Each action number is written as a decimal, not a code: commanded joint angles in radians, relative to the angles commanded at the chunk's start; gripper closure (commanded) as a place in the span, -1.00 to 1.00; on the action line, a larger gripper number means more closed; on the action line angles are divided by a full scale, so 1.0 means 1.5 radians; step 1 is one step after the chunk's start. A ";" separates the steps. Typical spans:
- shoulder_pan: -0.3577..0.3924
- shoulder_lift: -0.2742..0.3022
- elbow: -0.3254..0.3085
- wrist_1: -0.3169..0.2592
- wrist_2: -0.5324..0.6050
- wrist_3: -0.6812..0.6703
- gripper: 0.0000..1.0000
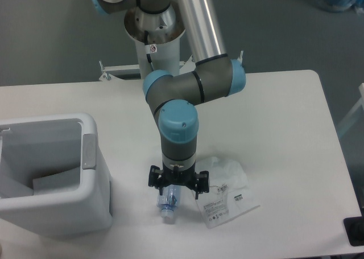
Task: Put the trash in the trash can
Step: 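Close the gripper around the bottle's middle, then lift the bottle and carry it toward the white trash bin, then lower the bottle into the bin and open the gripper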
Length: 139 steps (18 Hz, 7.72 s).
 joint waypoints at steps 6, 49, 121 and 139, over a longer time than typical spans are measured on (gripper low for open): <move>-0.010 -0.013 -0.003 -0.001 0.002 -0.009 -1.00; -0.018 -0.067 0.006 0.002 0.007 -0.007 -0.74; -0.077 0.138 0.281 0.074 -0.030 -0.262 -0.40; -0.222 0.117 0.239 0.074 -0.033 -0.305 -0.40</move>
